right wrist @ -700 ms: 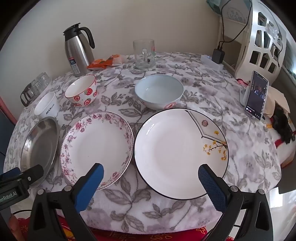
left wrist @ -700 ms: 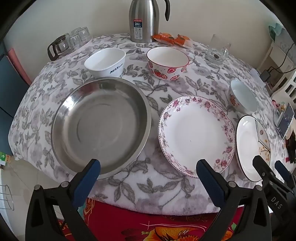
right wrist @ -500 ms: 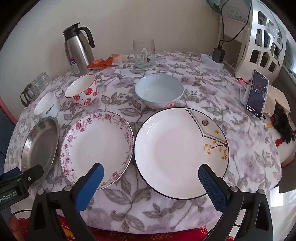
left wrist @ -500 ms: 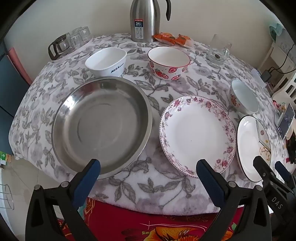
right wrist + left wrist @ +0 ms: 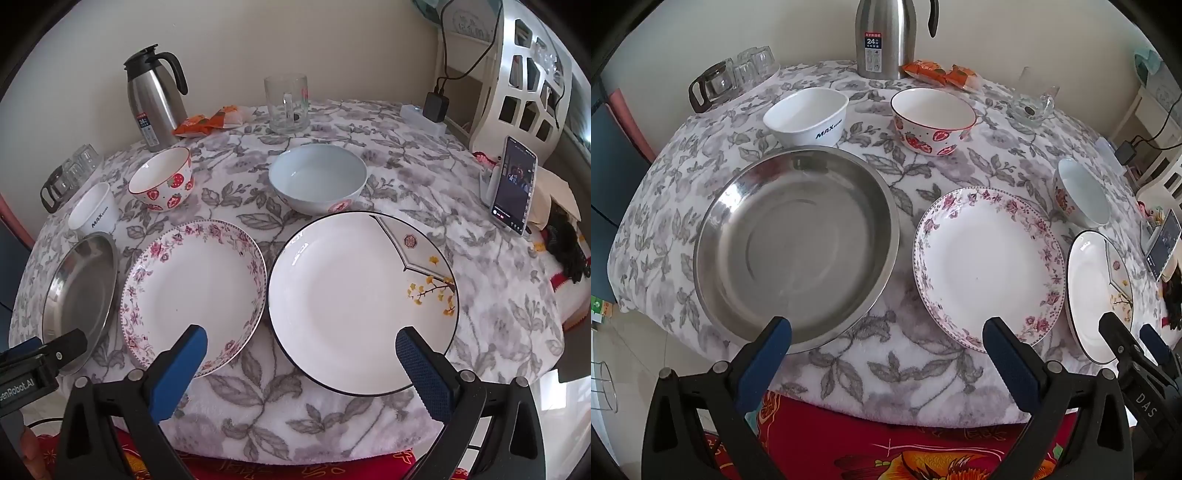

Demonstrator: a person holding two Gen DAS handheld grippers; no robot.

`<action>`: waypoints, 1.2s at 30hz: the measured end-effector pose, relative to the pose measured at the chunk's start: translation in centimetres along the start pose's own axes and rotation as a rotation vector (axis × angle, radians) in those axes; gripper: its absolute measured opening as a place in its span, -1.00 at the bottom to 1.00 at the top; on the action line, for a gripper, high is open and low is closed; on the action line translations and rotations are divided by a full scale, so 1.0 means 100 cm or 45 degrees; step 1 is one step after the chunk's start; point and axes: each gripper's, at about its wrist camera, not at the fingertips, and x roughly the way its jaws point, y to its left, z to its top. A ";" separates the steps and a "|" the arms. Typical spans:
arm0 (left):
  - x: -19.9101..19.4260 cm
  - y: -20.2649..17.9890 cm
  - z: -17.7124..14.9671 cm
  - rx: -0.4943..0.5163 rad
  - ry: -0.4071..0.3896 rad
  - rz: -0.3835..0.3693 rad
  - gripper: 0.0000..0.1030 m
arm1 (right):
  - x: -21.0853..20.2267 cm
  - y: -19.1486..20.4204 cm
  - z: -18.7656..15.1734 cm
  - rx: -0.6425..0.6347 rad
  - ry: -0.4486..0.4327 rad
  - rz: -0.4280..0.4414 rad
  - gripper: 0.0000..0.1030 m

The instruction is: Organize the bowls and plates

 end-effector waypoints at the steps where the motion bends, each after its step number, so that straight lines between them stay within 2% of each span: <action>1: 0.001 0.000 0.000 -0.001 0.002 0.000 1.00 | 0.000 0.000 0.000 0.000 0.001 0.001 1.00; 36: 0.005 0.003 0.000 -0.015 0.025 -0.001 1.00 | 0.002 -0.001 0.000 0.004 0.010 0.006 1.00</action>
